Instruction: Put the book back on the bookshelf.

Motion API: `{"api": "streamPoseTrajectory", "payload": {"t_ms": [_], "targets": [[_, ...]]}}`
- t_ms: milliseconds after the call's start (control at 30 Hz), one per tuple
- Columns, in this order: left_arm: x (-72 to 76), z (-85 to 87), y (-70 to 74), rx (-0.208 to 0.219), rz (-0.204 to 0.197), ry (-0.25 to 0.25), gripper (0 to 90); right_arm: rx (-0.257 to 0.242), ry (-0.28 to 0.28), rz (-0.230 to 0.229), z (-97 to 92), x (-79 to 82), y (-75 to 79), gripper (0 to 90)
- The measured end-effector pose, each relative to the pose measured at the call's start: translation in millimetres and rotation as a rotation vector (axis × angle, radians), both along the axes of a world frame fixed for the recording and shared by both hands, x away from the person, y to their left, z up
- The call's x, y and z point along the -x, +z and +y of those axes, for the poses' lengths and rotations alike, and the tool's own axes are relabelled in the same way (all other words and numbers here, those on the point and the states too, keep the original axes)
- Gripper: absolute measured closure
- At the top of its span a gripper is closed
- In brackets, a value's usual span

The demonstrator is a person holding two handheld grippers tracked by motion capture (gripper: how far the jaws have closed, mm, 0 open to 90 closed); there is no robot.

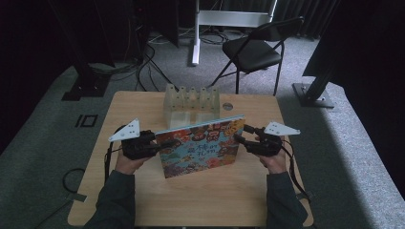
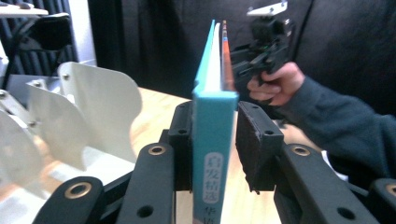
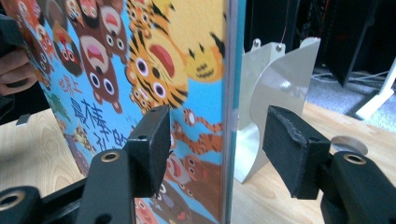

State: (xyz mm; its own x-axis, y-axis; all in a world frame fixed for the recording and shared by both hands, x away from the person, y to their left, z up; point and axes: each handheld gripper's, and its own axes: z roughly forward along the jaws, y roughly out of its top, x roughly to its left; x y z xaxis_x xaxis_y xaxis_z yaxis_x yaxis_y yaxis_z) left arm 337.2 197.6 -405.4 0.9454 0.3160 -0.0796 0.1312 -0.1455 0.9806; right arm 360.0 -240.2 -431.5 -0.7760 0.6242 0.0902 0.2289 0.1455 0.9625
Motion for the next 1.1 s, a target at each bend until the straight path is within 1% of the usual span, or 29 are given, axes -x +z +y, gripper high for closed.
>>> {"api": "streamPoseTrajectory", "payload": {"t_ms": [33,67,333,433,533,667,733,867,1100], "targets": [[0.7,-0.7,-0.9,-0.001,-0.004,-0.005,72.2,0.002,0.005,0.006,-0.8,0.6,-2.5,40.4],[1.1,-1.6,-1.8,-0.008,-0.007,-0.008,72.7,0.002,0.006,0.007,-1.4,1.3,-3.5,40.3],[0.0,-10.6,-15.2,-0.016,0.013,-0.011,71.0,0.014,-0.003,0.032,-6.4,3.5,-12.1,40.4],[0.2,-13.3,-18.2,-0.018,0.012,-0.010,70.8,0.017,-0.004,0.040,-8.4,4.1,-15.3,40.1],[0.9,-16.4,-20.8,-0.028,0.006,0.000,68.6,0.021,-0.010,0.044,-10.6,4.3,-17.5,40.0],[1.3,-18.4,-24.4,-0.009,0.005,0.007,67.3,0.024,-0.018,0.050,-12.6,5.0,-20.0,40.0],[1.4,-19.4,-25.7,-0.007,0.009,0.006,67.4,0.026,-0.020,0.052,-13.2,5.3,-21.6,39.9],[2.5,-23.3,-28.1,-0.013,0.002,0.003,67.8,0.028,-0.019,0.058,-13.6,5.0,-24.0,39.9],[4.7,-25.5,-32.9,0.011,-0.008,0.009,68.0,0.025,-0.017,0.063,-14.1,4.5,-26.1,39.3]]}}
